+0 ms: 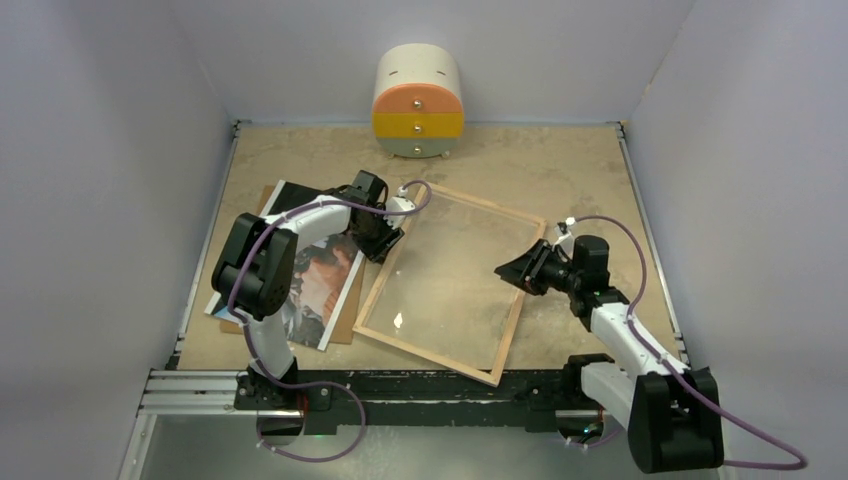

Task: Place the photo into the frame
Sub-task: Place the photo frame item in the photo frame.

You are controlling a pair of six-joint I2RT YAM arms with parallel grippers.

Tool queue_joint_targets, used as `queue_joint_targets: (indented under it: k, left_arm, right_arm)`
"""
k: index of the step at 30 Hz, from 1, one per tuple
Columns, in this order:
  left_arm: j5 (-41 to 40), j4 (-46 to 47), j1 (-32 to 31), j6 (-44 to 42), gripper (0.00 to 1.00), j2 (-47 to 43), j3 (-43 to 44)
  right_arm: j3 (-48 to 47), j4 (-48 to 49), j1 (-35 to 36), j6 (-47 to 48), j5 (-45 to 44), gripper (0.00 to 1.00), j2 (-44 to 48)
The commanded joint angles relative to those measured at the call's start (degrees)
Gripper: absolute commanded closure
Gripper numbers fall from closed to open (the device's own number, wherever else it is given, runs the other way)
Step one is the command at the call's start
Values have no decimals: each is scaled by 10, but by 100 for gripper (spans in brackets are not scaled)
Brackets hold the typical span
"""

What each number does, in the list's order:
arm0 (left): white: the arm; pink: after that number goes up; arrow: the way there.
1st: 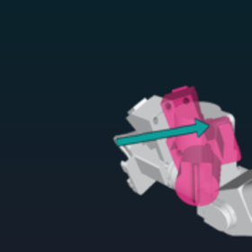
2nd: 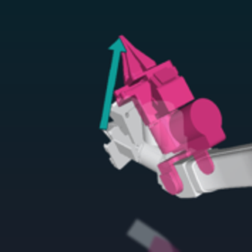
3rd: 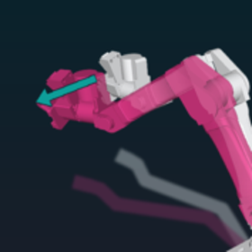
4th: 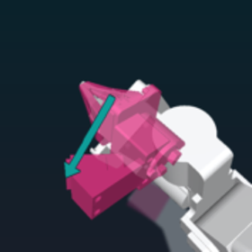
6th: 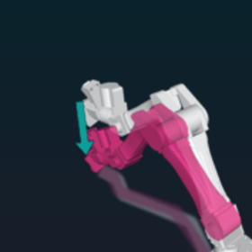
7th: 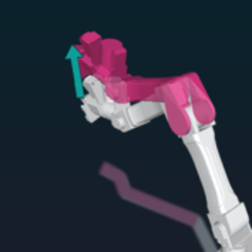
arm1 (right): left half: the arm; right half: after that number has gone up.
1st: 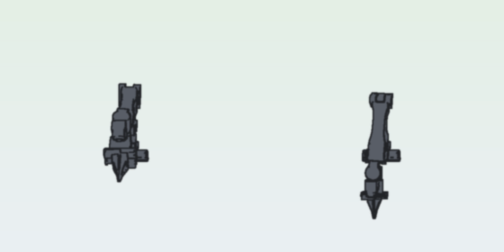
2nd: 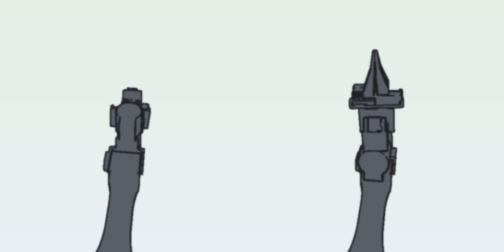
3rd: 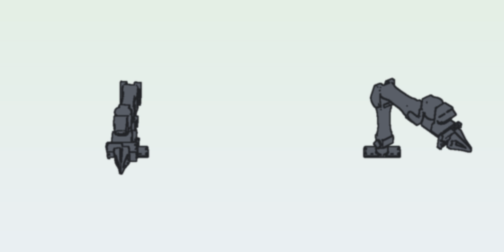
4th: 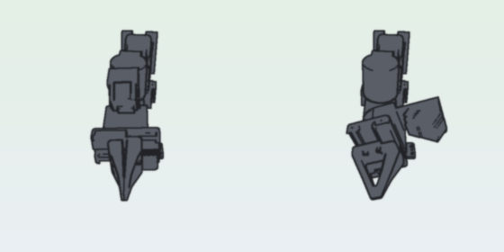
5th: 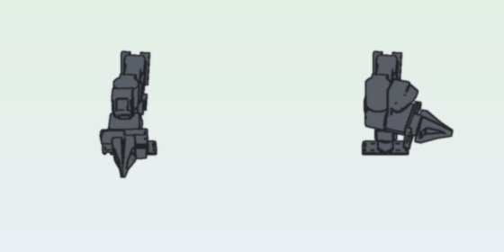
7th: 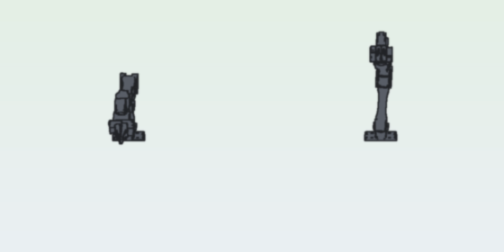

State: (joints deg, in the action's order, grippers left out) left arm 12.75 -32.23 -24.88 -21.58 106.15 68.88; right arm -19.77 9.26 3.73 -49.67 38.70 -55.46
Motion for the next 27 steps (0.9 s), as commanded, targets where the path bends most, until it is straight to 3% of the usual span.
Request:
queue_joint_targets:
  k: [1, 6, 11, 27]
  left_arm:
    - [14, 4, 0, 3, 53, -13, 6]
    - [16, 6, 0, 5, 54, -9, 4]
    - [14, 8, 0, 4, 54, -9, 3]
    - [10, 12, 0, 2, 54, -9, -2]
  right_arm:
    - [-13, -7, 1, 20, -3, 59, -18]
    - [-22, -27, 1, 40, -28, 44, -20]
    - [-42, -58, 1, 66, -76, 11, -16]
    - [-57, -38, 1, 62, -92, 8, -54]
